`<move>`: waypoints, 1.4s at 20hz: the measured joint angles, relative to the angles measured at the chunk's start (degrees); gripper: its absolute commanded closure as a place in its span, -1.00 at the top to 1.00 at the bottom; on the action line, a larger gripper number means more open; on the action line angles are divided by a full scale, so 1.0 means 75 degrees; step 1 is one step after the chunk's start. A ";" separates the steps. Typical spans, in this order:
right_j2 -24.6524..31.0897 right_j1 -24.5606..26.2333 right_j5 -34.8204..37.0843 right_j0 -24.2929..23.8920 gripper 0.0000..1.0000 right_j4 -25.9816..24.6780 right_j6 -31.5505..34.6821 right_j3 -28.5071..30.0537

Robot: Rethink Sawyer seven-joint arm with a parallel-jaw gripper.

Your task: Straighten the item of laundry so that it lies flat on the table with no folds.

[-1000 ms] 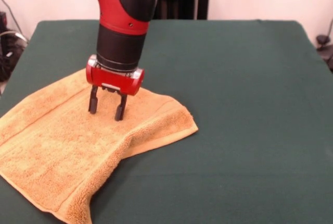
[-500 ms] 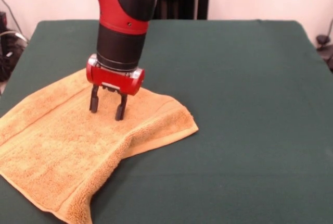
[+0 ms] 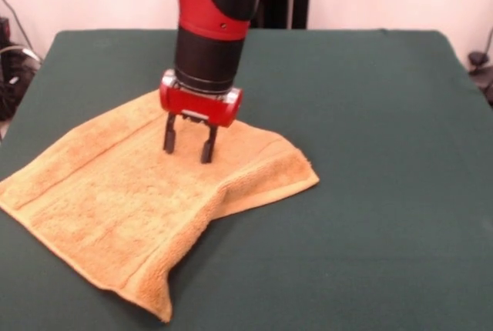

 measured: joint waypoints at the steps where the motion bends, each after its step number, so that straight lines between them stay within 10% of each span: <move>1: 0.0001 -0.0018 -0.0002 0.0024 1.00 -0.0002 0.0000 0.0039; 28: 0.0054 -0.0538 -0.0008 -0.0079 1.00 -0.0175 0.0000 0.1616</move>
